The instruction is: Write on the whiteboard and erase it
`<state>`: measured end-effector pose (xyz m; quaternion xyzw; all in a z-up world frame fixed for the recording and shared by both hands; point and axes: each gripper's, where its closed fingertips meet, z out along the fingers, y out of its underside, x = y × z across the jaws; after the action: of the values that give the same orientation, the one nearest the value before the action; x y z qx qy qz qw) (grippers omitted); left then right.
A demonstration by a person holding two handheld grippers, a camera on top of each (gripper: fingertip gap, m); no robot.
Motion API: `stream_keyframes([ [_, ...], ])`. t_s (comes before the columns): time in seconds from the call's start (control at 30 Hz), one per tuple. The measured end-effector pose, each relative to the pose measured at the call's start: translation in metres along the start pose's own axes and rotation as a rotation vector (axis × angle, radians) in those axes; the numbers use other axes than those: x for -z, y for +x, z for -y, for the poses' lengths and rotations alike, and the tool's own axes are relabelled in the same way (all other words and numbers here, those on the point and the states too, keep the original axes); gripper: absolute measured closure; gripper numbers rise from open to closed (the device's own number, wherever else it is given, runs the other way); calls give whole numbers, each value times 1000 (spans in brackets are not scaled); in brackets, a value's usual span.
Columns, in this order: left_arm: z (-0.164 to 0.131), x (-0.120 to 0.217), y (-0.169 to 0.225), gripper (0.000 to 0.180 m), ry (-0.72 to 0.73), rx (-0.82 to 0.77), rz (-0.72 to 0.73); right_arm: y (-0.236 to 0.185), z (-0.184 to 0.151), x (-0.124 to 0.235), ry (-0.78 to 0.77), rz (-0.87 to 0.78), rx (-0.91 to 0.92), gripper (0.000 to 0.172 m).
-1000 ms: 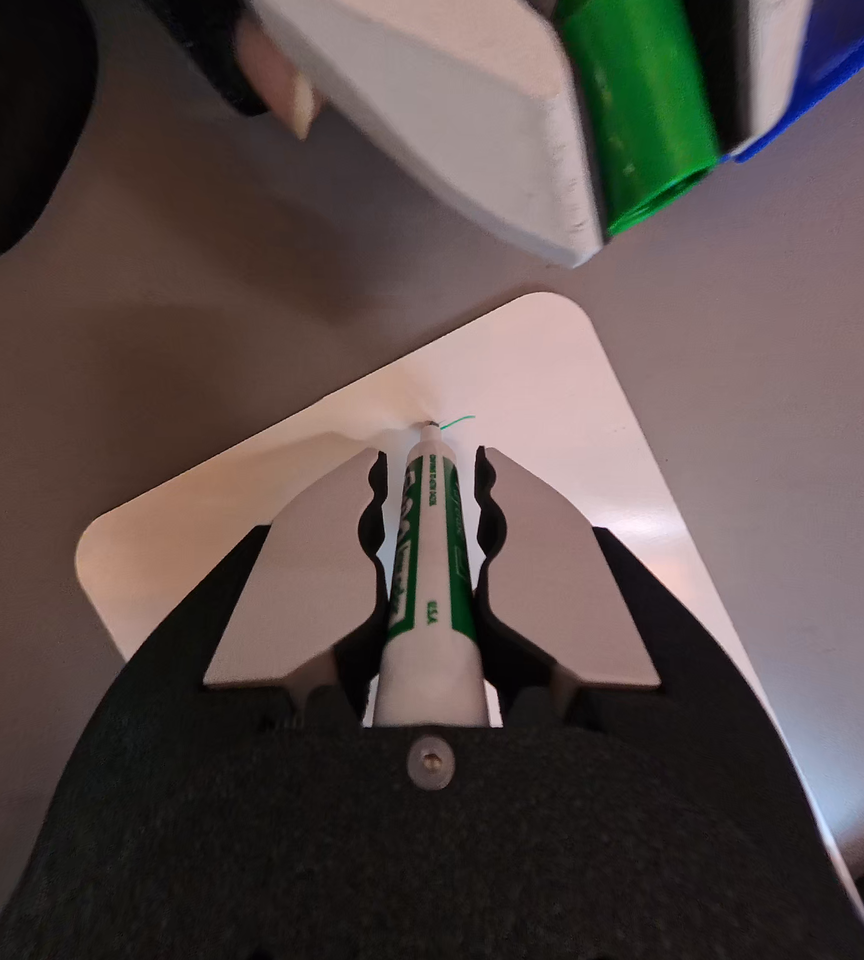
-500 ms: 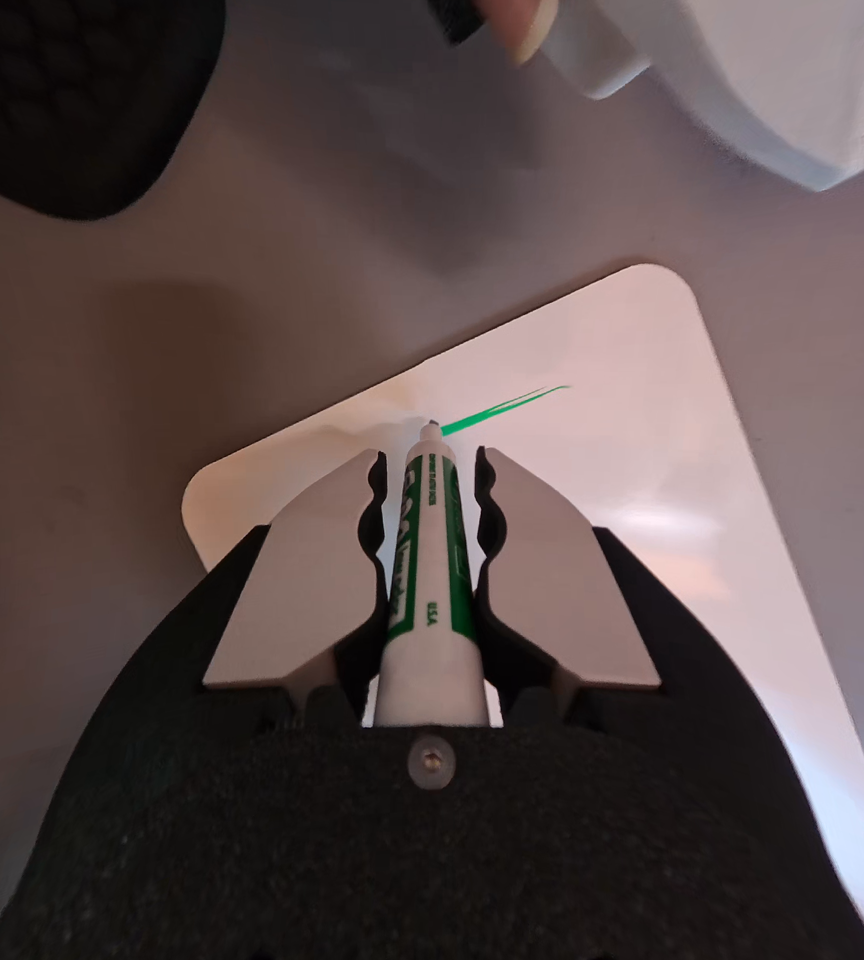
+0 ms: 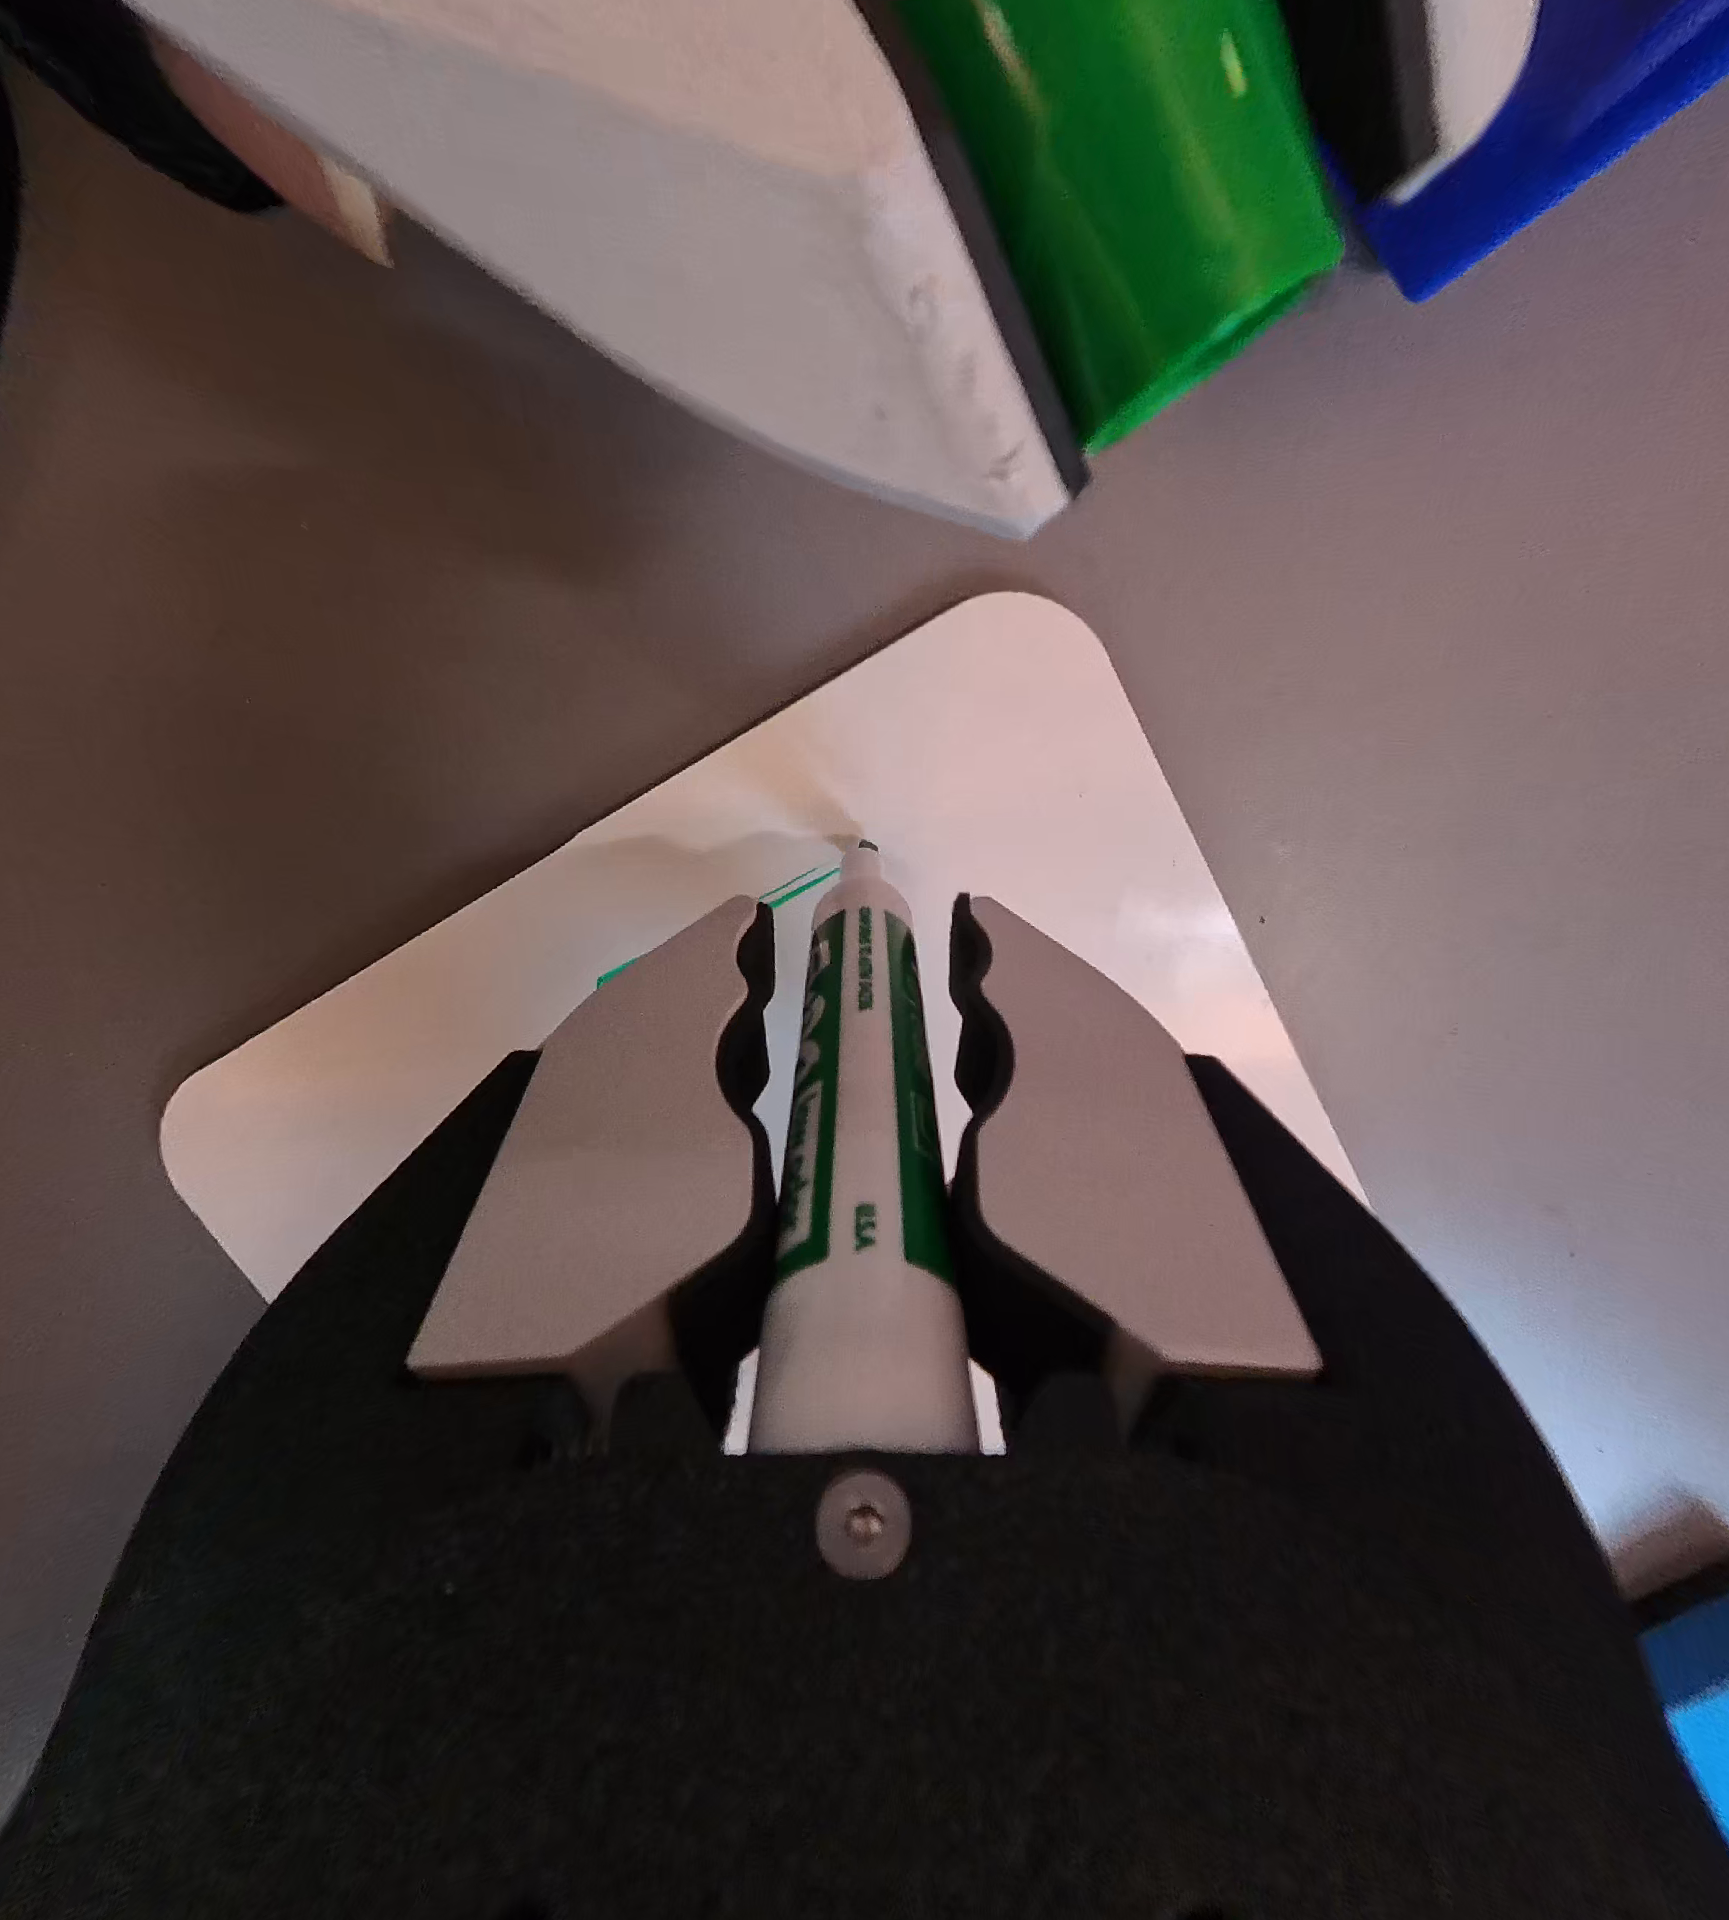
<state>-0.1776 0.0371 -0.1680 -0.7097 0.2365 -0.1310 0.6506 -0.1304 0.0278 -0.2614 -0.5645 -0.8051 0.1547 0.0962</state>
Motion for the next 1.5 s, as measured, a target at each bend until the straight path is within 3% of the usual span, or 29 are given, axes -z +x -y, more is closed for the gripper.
stream_keyframes([
  [0.27, -1, 4, -3, 160, -2, -2, 11, -10, -4, -1, -69, 38, 6, 138],
  [0.57, -1, 6, -4, 160, -3, 3, 13, -55, -26, 7, -140, 132, 54, 138],
  [0.97, -1, 7, -5, 160, -6, 3, 14, 0, -1, -2, -28, 40, -20, 137],
  [1.23, -2, 7, -5, 160, -11, 2, 12, -1, -6, -1, -69, 31, -10, 138],
  [1.5, -3, 6, -4, 160, -15, 4, 9, -13, -31, 9, -113, 28, -8, 138],
])
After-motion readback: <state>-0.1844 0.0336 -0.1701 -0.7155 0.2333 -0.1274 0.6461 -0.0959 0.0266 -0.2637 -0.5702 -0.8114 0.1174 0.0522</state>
